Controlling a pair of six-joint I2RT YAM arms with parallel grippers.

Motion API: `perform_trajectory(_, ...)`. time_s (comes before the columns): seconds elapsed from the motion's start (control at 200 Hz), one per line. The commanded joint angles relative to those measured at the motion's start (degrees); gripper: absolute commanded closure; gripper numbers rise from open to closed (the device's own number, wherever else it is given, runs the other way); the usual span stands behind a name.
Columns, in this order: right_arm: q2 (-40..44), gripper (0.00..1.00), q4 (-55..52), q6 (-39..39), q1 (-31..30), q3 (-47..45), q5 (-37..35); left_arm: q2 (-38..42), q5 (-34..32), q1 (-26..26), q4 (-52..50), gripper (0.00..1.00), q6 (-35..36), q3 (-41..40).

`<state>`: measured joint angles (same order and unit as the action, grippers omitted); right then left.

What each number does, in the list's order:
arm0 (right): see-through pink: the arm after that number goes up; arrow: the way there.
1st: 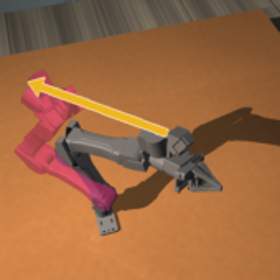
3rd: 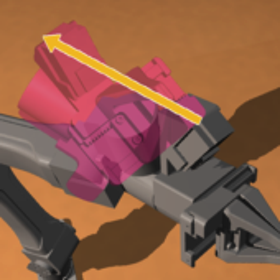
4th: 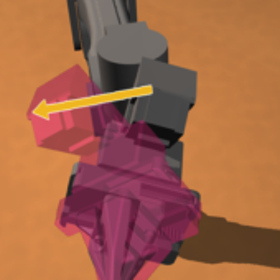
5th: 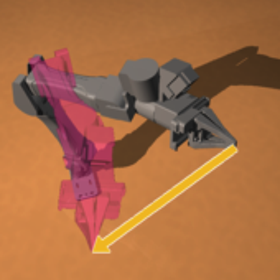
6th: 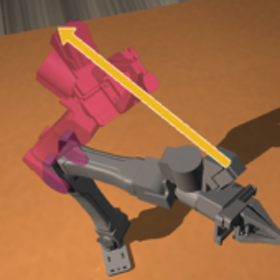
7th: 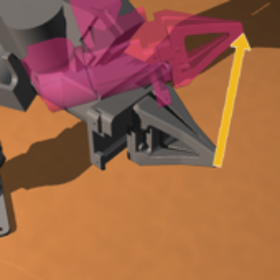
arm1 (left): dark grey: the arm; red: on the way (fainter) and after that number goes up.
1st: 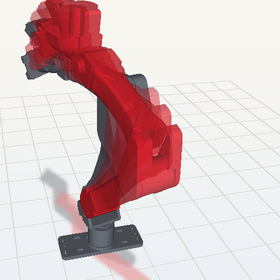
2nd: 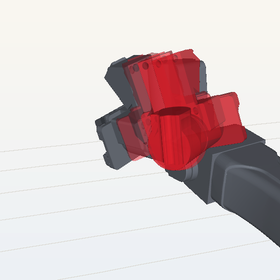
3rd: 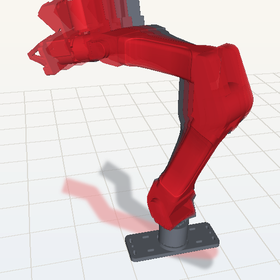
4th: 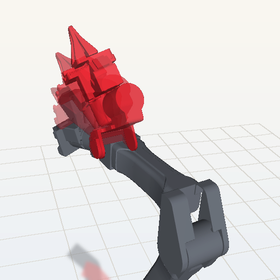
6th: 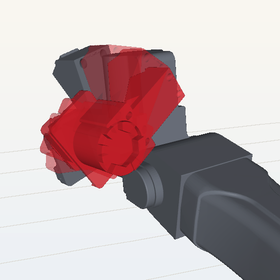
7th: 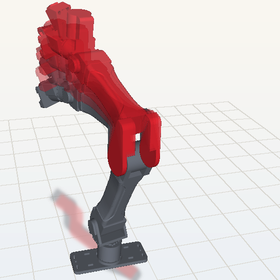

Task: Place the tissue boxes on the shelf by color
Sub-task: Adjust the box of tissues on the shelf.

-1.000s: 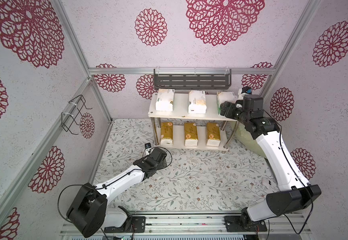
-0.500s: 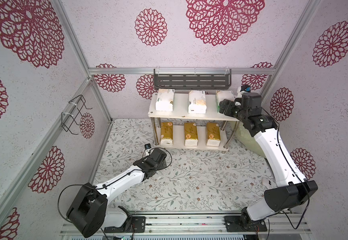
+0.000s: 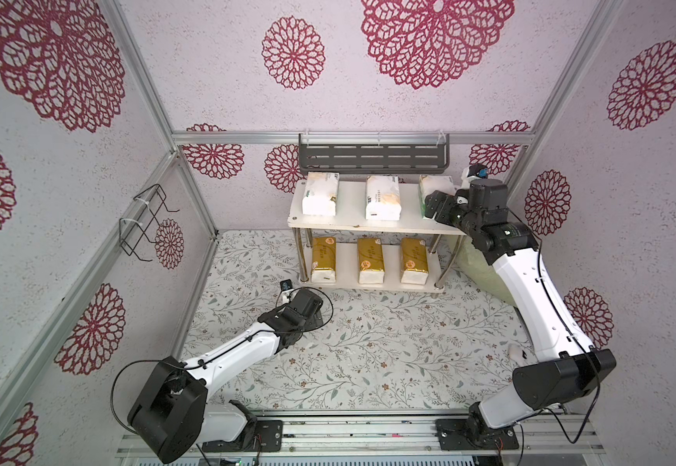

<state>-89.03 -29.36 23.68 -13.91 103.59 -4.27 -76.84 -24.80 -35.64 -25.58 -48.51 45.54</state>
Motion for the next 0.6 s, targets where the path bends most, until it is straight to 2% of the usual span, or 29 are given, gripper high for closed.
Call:
perform_trajectory(0.0,1.85,0.04,2.38,0.58,0.11,1.52,0.06,0.55,-0.33,-0.4,0.97,0.01,-0.44,-0.54)
perform_trajectory(0.08,1.92,0.01,2.38,0.49,0.11,1.68,0.14,0.64,-0.42,-0.41,0.91,0.01,-0.44,-0.56)
perform_trajectory(0.595,3.87,0.01,3.06,-1.04,0.11,2.43,-1.26,0.64,-0.43,-0.4,0.83,0.01,-0.45,-0.45)
